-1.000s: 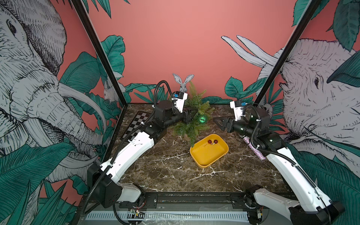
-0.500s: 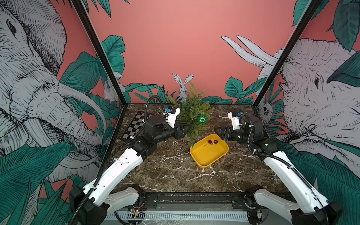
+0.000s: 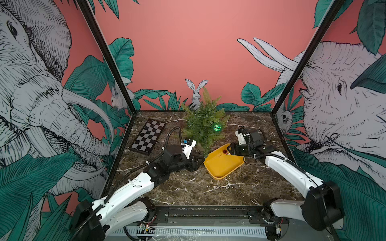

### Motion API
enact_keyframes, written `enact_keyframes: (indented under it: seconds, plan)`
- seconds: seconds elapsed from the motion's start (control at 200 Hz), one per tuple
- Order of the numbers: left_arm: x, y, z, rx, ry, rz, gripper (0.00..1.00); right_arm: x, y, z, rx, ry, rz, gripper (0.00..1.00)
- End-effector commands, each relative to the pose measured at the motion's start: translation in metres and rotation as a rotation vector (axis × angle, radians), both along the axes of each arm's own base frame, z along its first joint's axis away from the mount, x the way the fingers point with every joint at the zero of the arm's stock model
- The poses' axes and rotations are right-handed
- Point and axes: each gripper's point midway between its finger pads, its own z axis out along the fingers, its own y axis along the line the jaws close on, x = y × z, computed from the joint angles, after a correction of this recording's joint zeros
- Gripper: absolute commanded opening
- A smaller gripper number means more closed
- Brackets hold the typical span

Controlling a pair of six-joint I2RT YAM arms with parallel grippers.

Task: Decorate the small christmas tree with ornaments
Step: Adjust an ornament on the christmas tree, then pick up an ornament from the container.

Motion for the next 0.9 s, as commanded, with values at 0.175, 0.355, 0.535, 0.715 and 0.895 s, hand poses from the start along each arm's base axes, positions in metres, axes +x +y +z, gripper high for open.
enact_keyframes:
  seconds: [0.175, 0.355, 0.535, 0.715, 0.895]
  plan:
    - [0.003, 0.006, -0.016, -0.061, 0.023, 0.084, 0.53, 0.038, 0.01, -0.028, -0.061, -0.063, 0.0, 0.44]
    - [0.003, 0.009, -0.025, -0.052, 0.034, 0.101, 0.53, 0.049, 0.012, -0.045, -0.097, -0.053, 0.008, 0.43]
    - [0.004, 0.008, -0.028, -0.048, 0.038, 0.107, 0.53, 0.055, 0.016, -0.057, -0.123, -0.04, 0.028, 0.43]
    - [0.005, 0.008, -0.03, -0.052, 0.046, 0.115, 0.52, 0.056, 0.019, -0.072, -0.14, -0.015, 0.041, 0.43]
    - [0.006, 0.008, -0.03, -0.054, 0.051, 0.119, 0.52, 0.057, 0.02, -0.081, -0.15, -0.002, 0.047, 0.43]
